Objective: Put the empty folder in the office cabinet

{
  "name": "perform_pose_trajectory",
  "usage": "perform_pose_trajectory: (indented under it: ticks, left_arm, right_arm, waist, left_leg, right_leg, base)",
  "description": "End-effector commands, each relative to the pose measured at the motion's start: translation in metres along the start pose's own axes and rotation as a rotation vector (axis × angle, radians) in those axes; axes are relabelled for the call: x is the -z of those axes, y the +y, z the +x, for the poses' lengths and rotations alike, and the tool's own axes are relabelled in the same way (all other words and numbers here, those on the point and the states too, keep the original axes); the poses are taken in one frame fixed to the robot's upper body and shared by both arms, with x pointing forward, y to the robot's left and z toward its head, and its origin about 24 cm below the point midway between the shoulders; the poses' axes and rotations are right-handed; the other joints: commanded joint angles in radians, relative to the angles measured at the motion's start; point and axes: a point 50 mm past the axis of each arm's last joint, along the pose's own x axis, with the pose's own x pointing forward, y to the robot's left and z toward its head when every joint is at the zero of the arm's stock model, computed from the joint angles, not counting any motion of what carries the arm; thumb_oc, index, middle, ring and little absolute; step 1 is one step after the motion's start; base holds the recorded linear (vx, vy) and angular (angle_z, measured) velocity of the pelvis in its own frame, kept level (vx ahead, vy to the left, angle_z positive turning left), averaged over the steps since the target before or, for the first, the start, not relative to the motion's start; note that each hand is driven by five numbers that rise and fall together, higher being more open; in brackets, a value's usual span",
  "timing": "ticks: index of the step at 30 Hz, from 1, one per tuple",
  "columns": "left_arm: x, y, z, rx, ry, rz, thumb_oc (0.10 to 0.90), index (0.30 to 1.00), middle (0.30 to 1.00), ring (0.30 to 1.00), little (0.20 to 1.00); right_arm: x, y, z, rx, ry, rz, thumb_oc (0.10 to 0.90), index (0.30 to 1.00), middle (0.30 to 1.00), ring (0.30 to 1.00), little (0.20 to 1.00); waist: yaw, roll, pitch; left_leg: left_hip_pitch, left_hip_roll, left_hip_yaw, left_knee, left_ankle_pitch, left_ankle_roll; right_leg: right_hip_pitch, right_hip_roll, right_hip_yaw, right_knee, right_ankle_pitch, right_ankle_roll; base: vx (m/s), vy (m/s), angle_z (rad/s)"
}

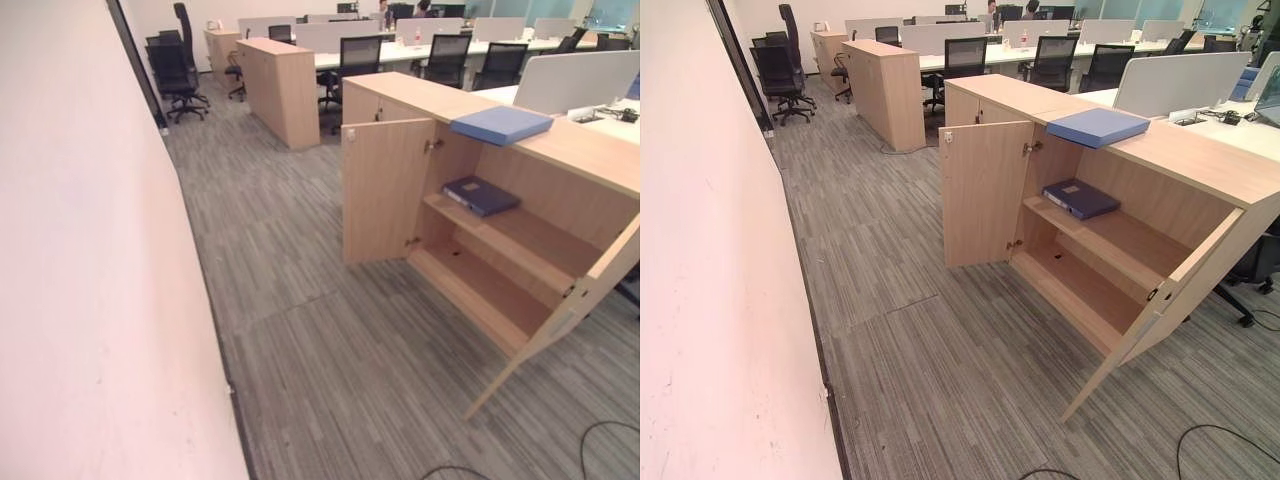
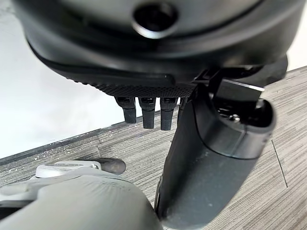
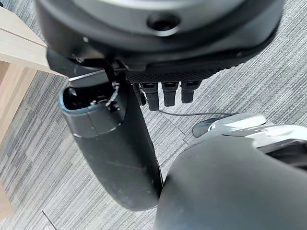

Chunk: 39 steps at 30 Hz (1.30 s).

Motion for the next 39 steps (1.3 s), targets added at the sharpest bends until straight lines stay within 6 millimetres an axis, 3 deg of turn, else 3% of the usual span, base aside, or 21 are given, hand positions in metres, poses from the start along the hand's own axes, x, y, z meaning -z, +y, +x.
perform_pose_trajectory:
  ticks: [1,9,12,16,19,20,23,25,26,28,29,30,32,36,37,39]
  left_arm:
    - [-0.016,-0.003,0.003,-0.001,-0.041,-0.001,0.8,0.9,0.9,0.9,0.9]
    - [-0.013,-0.011,0.003,0.057,-0.01,0.089,0.8,0.9,0.9,0.9,0.9]
    - [-0.015,-0.014,0.004,0.093,0.003,0.238,0.8,0.9,0.9,0.9,0.9]
    - [-0.02,-0.014,0.005,0.098,0.012,0.25,0.8,0.9,0.9,0.9,0.9]
    - [-0.026,-0.015,0.006,0.094,-0.002,0.21,0.8,0.9,0.9,0.9,0.9]
    - [-0.029,-0.016,0.006,0.094,-0.015,0.203,0.8,0.9,0.9,0.9,0.9]
    - [-0.036,-0.017,0.006,0.089,-0.047,0.212,0.8,0.9,0.9,0.9,0.9]
    - [-0.039,-0.017,0.006,0.085,-0.062,0.203,0.8,0.9,0.9,0.9,0.9]
    - [-0.039,-0.017,0.006,0.083,-0.066,0.196,0.8,0.9,0.9,0.9,0.9]
    - [-0.033,-0.013,0.005,0.075,-0.055,0.177,0.8,0.9,0.9,0.9,0.9]
    - [-0.027,-0.01,0.005,0.069,-0.042,0.16,0.8,0.9,0.9,0.9,0.9]
    - [-0.027,-0.01,0.005,0.069,-0.041,0.16,0.8,0.9,0.9,0.9,0.9]
    - [-0.021,-0.008,0.004,0.062,-0.026,0.141,0.8,0.9,0.9,0.9,0.9]
    - [-0.002,-0.006,0.002,0.058,0.039,0.132,0.8,0.9,0.9,0.9,0.9]
    - [0.01,-0.004,0.0,0.05,0.077,0.135,0.8,0.9,0.9,0.9,0.9]
    - [0.014,-0.001,-0.001,0.037,0.087,0.127,0.8,0.9,0.9,0.9,0.9]
  right_arm:
    - [-0.016,0.008,0.003,-0.037,-0.023,-0.081,0.8,0.9,0.9,0.9,0.9]
    - [-0.019,0.014,0.003,-0.075,-0.012,-0.276,0.8,0.9,0.9,0.9,0.9]
    - [-0.023,0.016,0.004,-0.088,0.014,-0.512,0.8,0.9,0.9,0.9,0.9]
    - [-0.025,0.012,0.004,-0.077,0.038,-0.566,0.8,0.9,0.9,0.9,0.9]
    - [-0.022,0.001,0.003,-0.047,0.071,-0.55,0.8,0.9,0.9,0.9,0.9]
    - [-0.021,-0.008,0.002,-0.023,0.085,-0.537,0.8,0.9,0.9,0.9,0.9]
    - [-0.025,-0.031,-0.002,0.052,0.107,-0.511,0.8,0.9,0.9,0.9,0.9]
    - [-0.032,-0.046,-0.005,0.1,0.11,-0.504,0.8,0.9,0.9,0.9,0.9]
    - [-0.035,-0.051,-0.006,0.115,0.11,-0.497,0.8,0.9,0.9,0.9,0.9]
    - [-0.042,-0.06,-0.008,0.142,0.104,-0.487,0.8,0.9,0.9,0.9,0.9]
    - [-0.045,-0.063,-0.009,0.153,0.093,-0.48,0.8,0.9,0.9,0.9,0.9]
    - [-0.045,-0.063,-0.009,0.153,0.093,-0.48,0.8,0.9,0.9,0.9,0.9]
    - [-0.045,-0.063,-0.009,0.156,0.093,-0.474,0.8,0.9,0.9,0.9,0.9]
    - [-0.034,-0.058,-0.008,0.131,0.123,-0.487,0.8,0.9,0.9,0.9,0.9]
    - [-0.026,-0.056,-0.008,0.123,0.143,-0.488,0.8,0.9,0.9,0.9,0.9]
    - [-0.016,-0.054,-0.008,0.114,0.168,-0.49,0.8,0.9,0.9,0.9,0.9]
  waist:
    - [-0.011,-0.043,0.017]
    - [-0.013,-0.043,0.021]
    - [-0.013,-0.047,0.027]
    - [-0.01,-0.055,0.041]
    - [-0.006,-0.077,0.08]
    - [-0.006,-0.079,0.095]
    - [0.005,-0.071,0.135]
    - [0.011,-0.062,0.154]
    - [0.013,-0.059,0.157]
    - [0.029,-0.055,0.159]
    - [0.04,-0.033,0.153]
    - [0.04,-0.035,0.154]
    - [0.048,-0.016,0.15]
    - [0.057,-0.004,0.13]
    - [0.055,0.005,0.11]
    - [0.057,0.008,0.086]
  left_leg:
    - [0.05,-0.018,0.007,-0.026,-0.121,-0.031]
    - [0.052,-0.008,0.006,-0.026,-0.119,-0.034]
    - [0.052,0.005,0.005,-0.026,-0.115,-0.038]
    - [0.06,0.033,0.0,-0.026,-0.099,-0.046]
    - [-0.054,0.035,0.007,0.214,-0.147,-0.055]
    - [-0.108,0.04,0.006,0.32,-0.139,-0.058]
    - [-0.245,0.05,-0.028,0.607,-0.048,-0.037]
    - [-0.309,0.037,-0.041,0.655,-0.001,-0.023]
    - [-0.341,0.02,-0.048,0.638,-0.003,-0.018]
    - [-0.375,-0.022,-0.066,0.463,0.01,-0.028]
    - [-0.367,-0.024,-0.096,0.209,0.112,-0.053]
    - [-0.361,-0.026,-0.095,0.2,0.116,-0.053]
    - [-0.376,-0.019,-0.113,0.02,0.163,-0.076]
    - [-0.363,-0.023,-0.137,-0.026,0.161,-0.081]
    - [-0.344,-0.017,-0.142,-0.026,0.197,-0.089]
    - [-0.322,-0.02,-0.129,-0.026,0.203,-0.084]
  right_leg:
    - [0.04,-0.045,0.0,-0.156,0.105,0.096]
    - [0.038,-0.035,0.005,-0.156,0.099,0.09]
    - [0.036,-0.021,0.011,-0.156,0.095,0.08]
    - [0.041,0.0,0.024,-0.156,0.084,0.063]
    - [0.05,-0.002,0.019,-0.141,0.072,0.044]
    - [0.055,0.001,0.014,-0.128,0.062,0.034]
    - [0.079,0.02,0.006,-0.117,0.051,0.007]
    - [0.086,0.028,0.006,-0.108,0.042,-0.004]
    - [0.088,0.028,0.004,-0.106,0.038,-0.004]
    - [0.097,0.028,0.01,-0.11,0.025,0.006]
    - [0.112,0.046,0.02,-0.116,0.012,0.01]
    - [0.115,0.044,0.02,-0.116,0.012,0.01]
    - [0.137,0.057,0.038,-0.118,-0.004,0.008]
    - [0.184,0.063,0.085,-0.129,-0.028,0.009]
    - [0.2,0.059,0.106,-0.13,-0.045,0.008]
    - [0.217,0.042,0.119,-0.129,-0.062,0.021]
  base:
    - [0.0,0.0,0.0]
    - [0.01,-0.039,-0.01]
    - [0.01,-0.095,-0.02]
    - [0.03,-0.133,-0.02]
    - [-0.04,-0.156,0.03]
    - [-0.03,-0.165,0.1]
    - [0.0,-0.127,0.11]
    - [0.0,-0.058,-0.06]
    - [0.06,-0.009,-0.11]
    - [0.17,0.052,0.02]
    - [0.19,0.073,0.01]
    - [0.23,0.077,0.0]
    - [0.22,0.055,-0.15]
    - [0.27,0.079,-0.28]
    - [0.53,0.198,-0.68]
    - [0.47,0.208,-0.7]
